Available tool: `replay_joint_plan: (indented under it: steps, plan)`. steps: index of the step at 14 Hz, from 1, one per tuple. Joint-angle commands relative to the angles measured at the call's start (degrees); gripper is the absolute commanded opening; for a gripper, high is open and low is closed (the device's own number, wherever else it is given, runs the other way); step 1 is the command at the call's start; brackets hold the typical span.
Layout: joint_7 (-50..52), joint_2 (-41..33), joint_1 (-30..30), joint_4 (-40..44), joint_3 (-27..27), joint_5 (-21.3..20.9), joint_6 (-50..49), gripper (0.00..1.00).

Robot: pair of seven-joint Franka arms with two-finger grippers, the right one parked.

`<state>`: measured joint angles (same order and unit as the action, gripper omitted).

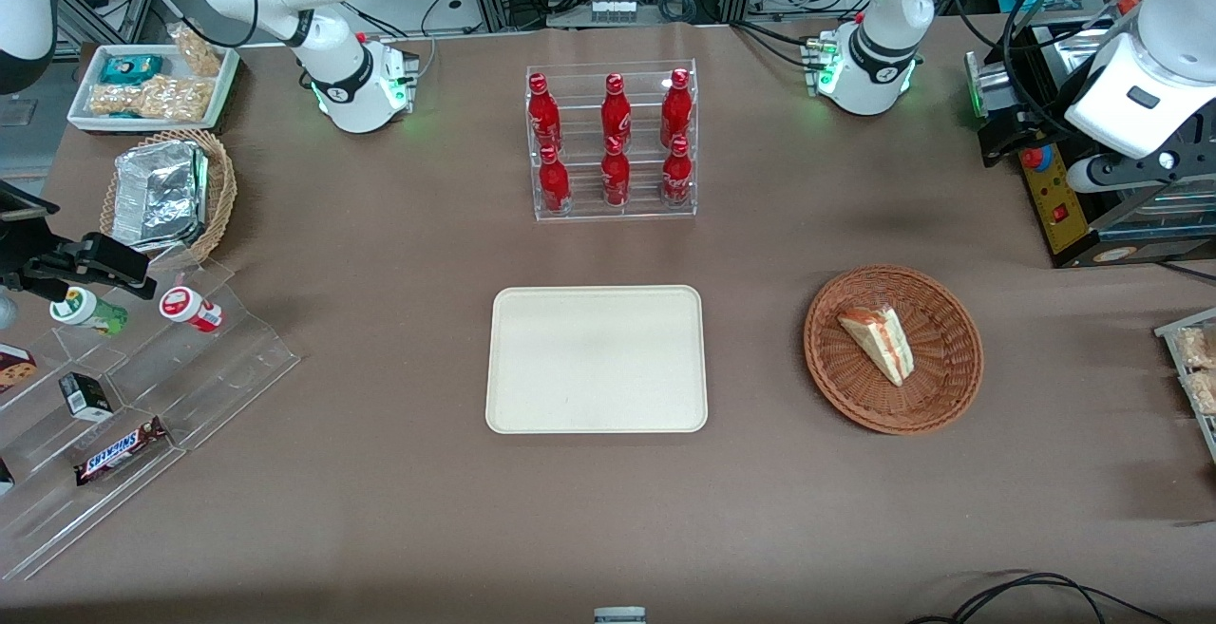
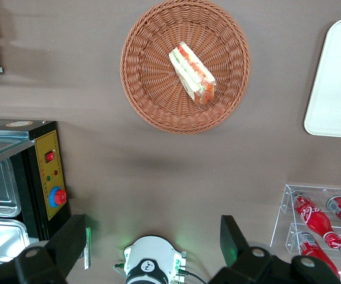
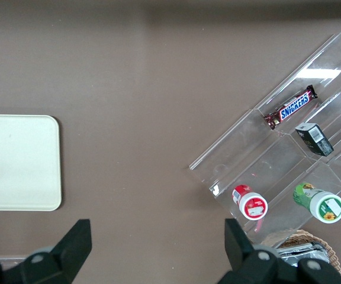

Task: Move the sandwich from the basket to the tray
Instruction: 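Move the left gripper down over the sandwich in the wicker basket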

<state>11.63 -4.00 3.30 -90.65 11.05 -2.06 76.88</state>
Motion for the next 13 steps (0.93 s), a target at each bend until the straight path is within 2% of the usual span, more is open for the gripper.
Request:
replay_joint_plan:
  steps: [1,5,7,10,13]
  plan:
    - [-0.1,0.8,-0.7,1.3,-0.1,-1.3,-0.3,1.0]
    - [0.6,3.5,-0.6,1.5,-0.2,-1.2,-0.6,1.0]
    - [5.0,4.9,-0.1,1.5,-0.4,-0.4,-0.9,1.0]
    - [19.2,8.2,-0.3,0.9,-0.4,-0.4,-0.3,1.0]
    - [31.7,10.0,-0.2,-2.6,-0.4,0.2,8.4,1.0]
